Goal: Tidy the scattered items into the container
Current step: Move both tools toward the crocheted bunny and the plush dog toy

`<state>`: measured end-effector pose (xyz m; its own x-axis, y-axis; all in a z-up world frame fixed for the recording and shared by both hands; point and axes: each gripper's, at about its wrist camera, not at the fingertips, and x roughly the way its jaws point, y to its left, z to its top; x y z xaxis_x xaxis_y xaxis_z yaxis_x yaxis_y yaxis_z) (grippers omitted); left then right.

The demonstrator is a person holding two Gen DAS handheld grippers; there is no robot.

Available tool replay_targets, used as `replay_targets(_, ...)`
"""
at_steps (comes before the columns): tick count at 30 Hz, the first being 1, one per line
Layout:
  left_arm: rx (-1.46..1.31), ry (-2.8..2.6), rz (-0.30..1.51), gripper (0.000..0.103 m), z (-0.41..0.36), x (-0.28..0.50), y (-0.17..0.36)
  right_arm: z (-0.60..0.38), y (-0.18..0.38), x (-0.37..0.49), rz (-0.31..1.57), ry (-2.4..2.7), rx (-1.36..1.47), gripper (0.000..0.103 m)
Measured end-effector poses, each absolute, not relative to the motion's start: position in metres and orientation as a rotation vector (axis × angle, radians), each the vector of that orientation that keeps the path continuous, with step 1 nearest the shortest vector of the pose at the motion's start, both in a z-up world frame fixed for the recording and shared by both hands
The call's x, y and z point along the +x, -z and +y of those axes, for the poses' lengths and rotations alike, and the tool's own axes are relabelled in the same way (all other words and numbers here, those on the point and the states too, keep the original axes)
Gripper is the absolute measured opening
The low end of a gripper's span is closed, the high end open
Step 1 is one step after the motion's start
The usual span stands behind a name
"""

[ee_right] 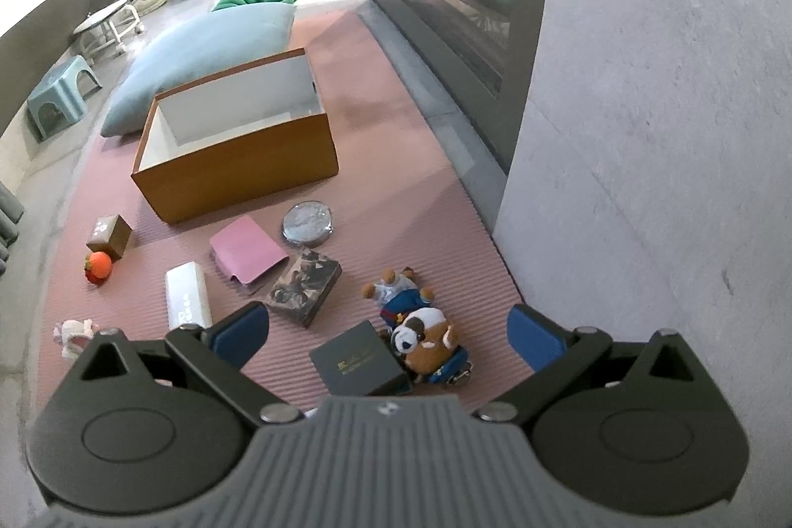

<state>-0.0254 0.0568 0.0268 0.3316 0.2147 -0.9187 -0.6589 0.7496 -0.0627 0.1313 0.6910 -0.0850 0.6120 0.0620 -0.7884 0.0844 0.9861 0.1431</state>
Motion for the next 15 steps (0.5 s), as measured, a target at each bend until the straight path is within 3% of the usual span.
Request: replay_targets(15, -0.577, -0.734, 0.991, 0.099, 0.111, -0.093, 0.034, 0.681, 0.091, 0.140, 0.855, -0.056, 0.047, 0.103)
